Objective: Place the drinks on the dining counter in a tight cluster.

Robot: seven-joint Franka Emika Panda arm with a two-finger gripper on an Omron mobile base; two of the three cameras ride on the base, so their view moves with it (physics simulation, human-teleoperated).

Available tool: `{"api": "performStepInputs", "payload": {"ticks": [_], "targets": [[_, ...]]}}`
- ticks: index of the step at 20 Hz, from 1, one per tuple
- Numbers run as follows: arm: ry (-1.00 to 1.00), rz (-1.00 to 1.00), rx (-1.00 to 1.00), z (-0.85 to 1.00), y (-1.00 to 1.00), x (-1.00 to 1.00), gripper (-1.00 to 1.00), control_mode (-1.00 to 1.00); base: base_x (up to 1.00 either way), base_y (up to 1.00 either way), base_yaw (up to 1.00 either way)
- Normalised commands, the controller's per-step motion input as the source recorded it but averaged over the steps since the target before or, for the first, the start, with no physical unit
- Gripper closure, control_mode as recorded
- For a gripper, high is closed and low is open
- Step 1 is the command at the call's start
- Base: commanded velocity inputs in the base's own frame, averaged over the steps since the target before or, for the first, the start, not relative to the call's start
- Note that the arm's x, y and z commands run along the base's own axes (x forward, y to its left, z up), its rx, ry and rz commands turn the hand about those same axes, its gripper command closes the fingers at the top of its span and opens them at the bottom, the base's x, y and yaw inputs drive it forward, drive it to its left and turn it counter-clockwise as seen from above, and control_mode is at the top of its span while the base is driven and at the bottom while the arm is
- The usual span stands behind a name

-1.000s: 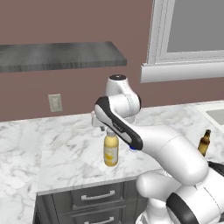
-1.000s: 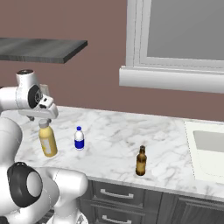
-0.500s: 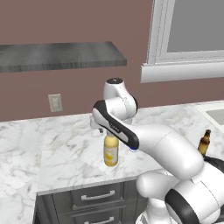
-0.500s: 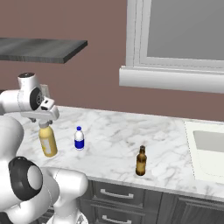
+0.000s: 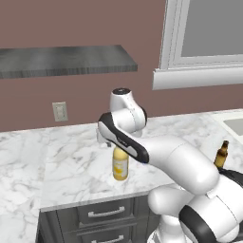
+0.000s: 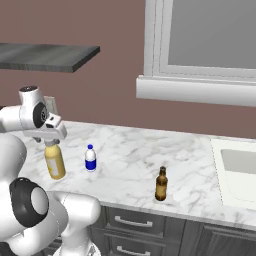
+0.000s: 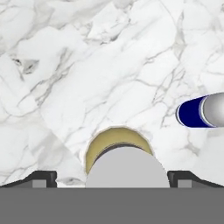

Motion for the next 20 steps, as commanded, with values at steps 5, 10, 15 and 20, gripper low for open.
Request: {"api": "performStepInputs", "payload": {"ticks": [5,10,15,20], "targets": [[0.00,0.00,-0.01,-0.08,-0.07,-0.10,-1.00,-1.00,0.00,0.00,0.00],[0.00,0.00,0.00,-0.07,-0.06,-0.10,-1.00,-1.00,0.00,0.00,0.00],[0.00,0.00,0.00,-0.07,-0.06,0.00,-1.00,-1.00,0.00,0.00,0.00],[0.00,0.04,0.00,-0.05,-0.02,0.02,1.00,-1.00,0.00,0.00,0.00]]}}
